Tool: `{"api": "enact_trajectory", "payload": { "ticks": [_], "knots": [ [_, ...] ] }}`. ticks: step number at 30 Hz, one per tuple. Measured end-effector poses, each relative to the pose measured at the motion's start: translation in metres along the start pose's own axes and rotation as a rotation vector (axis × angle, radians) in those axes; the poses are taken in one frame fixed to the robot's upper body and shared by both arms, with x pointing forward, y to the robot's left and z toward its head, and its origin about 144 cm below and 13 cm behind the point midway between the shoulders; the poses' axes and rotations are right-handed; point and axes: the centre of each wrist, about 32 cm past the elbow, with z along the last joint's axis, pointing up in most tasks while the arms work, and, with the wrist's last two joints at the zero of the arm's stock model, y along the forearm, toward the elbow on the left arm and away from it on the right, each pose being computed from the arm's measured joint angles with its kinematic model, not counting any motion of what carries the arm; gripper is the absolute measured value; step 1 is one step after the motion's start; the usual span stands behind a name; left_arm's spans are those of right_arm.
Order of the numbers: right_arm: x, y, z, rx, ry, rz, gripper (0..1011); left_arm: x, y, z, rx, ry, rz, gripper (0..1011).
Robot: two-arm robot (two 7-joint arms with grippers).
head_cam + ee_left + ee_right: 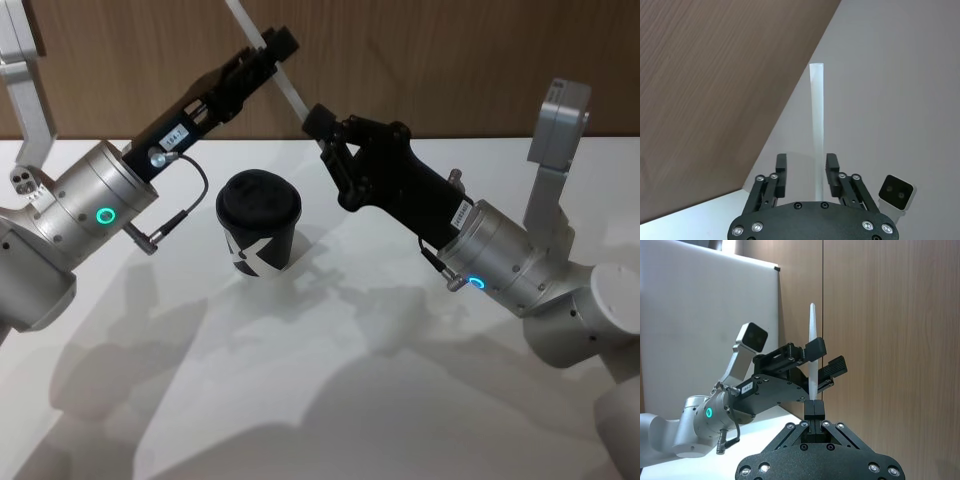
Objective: Pick up the straw with one hand, pass it to the other hand, and insert it into the cup.
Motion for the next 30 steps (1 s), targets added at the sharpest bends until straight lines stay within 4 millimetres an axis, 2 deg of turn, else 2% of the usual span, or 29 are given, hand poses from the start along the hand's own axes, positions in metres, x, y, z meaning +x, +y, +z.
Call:
{"api": "enact_trajectory", "payload": {
  "ticks": [2,3,9,12,15,24,28,30],
  "knots": [
    [0.0000,0.0000,0.0000,0.000,0.000,0.000,0,0.0001,-0.0001,-0.0001,0.000,0.000,0.001,501],
    [0.0000,0.0000,0.0000,0.000,0.000,0.000,0,0.0001,-0.0002,-0.0001,-0.001,0.000,0.001,417],
    [0.0000,0.0000,0.0000,0.000,0.000,0.000,0,0.0002,-0.0001,0.0000,-0.001,0.000,0.002,255],
    [0.0000,0.0000,0.0000,0.000,0.000,0.000,0,0.0001,0.0004,0.0000,-0.001,0.000,0.004,125],
    [0.0000,0.0000,0.0000,0.000,0.000,0.000,0,0.0001,0.0006,-0.0001,-0.001,0.000,0.005,63],
    [0.0000,0.0000,0.0000,0.000,0.000,0.000,6,-0.0003,0.0020,-0.0006,-0.003,0.000,0.012,5],
    [0.0000,0.0000,0.0000,0.000,0.000,0.000,77,-0.0003,0.0027,-0.0008,-0.006,0.000,0.015,2],
    [0.0000,0.0000,0.0000,0.000,0.000,0.000,143,-0.0003,0.0028,-0.0009,-0.006,0.000,0.016,2]
  ]
}}
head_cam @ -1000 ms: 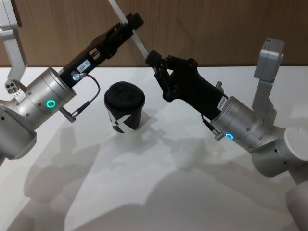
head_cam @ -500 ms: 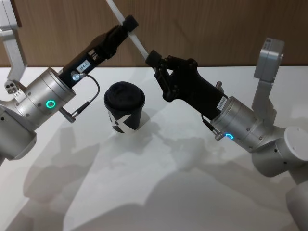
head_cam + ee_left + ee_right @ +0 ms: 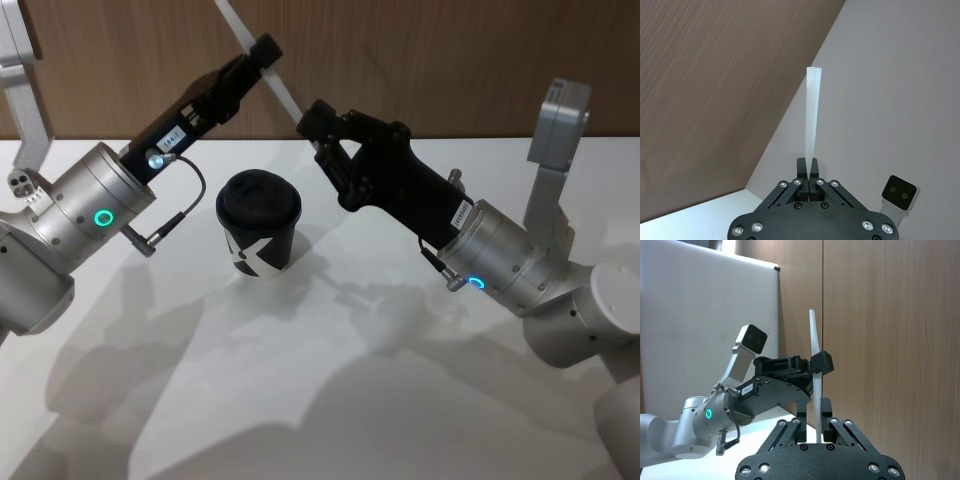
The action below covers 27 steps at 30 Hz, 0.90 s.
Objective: Pick up the straw with one hand, pass it to the other hand, and insert it into the cup.
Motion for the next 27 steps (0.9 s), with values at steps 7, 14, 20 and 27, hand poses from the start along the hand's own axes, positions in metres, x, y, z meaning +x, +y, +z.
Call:
{"api": "enact_trajectory", "payload": {
  "ticks": [7,14,20,27],
  "knots": [
    [0.000,0.000,0.000,0.000,0.000,0.000,340,-0.001,0.000,0.000,-0.001,-0.007,0.005,2],
    [0.000,0.000,0.000,0.000,0.000,0.000,588,-0.003,0.002,0.003,0.001,-0.055,0.030,2],
    [0.000,0.000,0.000,0.000,0.000,0.000,748,-0.005,0.005,0.007,0.010,-0.125,0.067,3],
    [0.000,0.000,0.000,0.000,0.000,0.000,938,-0.008,0.010,0.012,0.028,-0.200,0.107,2]
  ]
}}
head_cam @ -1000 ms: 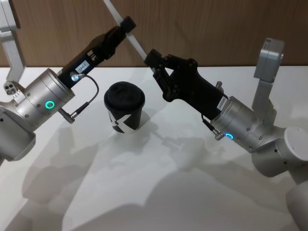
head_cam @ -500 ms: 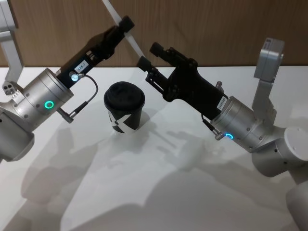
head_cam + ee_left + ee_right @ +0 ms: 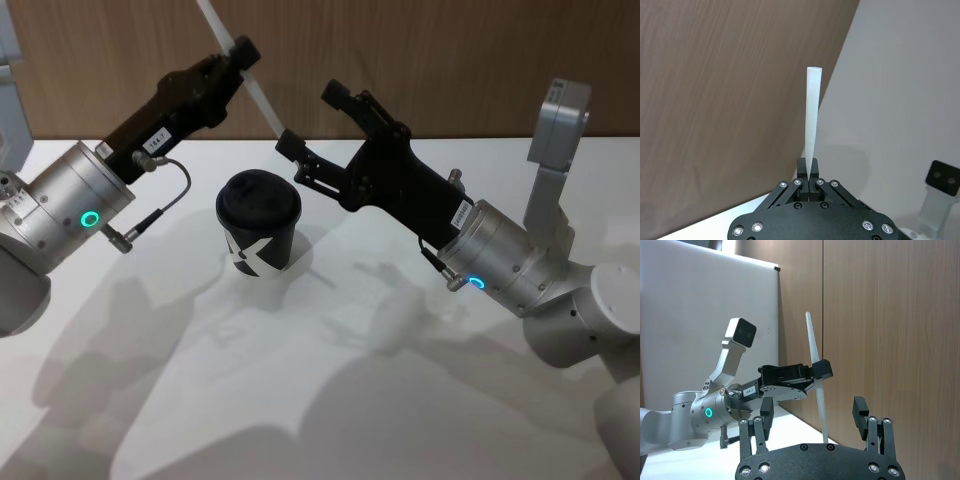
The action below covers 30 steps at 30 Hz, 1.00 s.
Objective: Pick up the straw with one hand, pass it to the other hand, and insert it into the cup.
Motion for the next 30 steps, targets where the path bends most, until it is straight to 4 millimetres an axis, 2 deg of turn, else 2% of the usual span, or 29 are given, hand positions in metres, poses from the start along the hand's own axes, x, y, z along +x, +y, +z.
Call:
{"api": "enact_trajectory", "payload": {
  "ticks": [3,30],
  "knots": [
    [0.000,0.000,0.000,0.000,0.000,0.000,1001,0.000,0.003,0.002,0.010,-0.033,0.018,2],
    [0.000,0.000,0.000,0.000,0.000,0.000,1001,0.009,0.015,0.004,0.083,-0.115,0.081,2]
  ]
}}
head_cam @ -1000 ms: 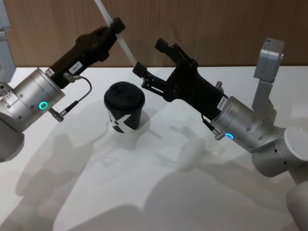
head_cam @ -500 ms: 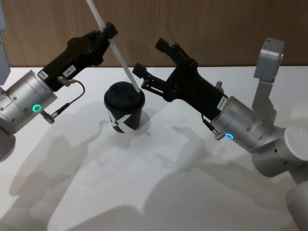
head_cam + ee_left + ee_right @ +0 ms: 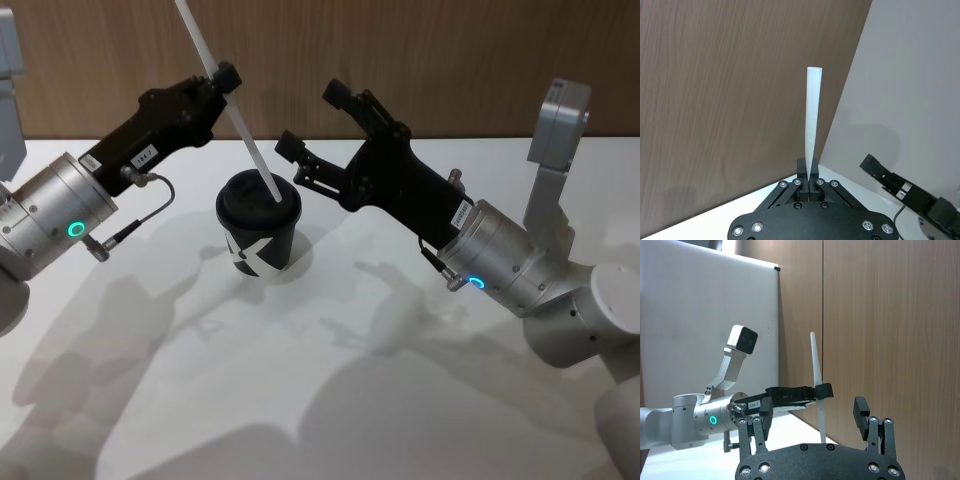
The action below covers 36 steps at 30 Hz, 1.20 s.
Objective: Pick up the straw with one hand, pass it to the other hand, and insert it into the cup.
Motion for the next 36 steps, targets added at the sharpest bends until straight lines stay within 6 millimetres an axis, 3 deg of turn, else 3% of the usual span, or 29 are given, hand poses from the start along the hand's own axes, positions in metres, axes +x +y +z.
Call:
{"api": "enact_trajectory", "payload": {
  "ticks": [36],
  "knots": [
    [0.000,0.000,0.000,0.000,0.000,0.000,1001,0.007,-0.010,-0.010,0.060,-0.093,0.035,2]
  ]
}}
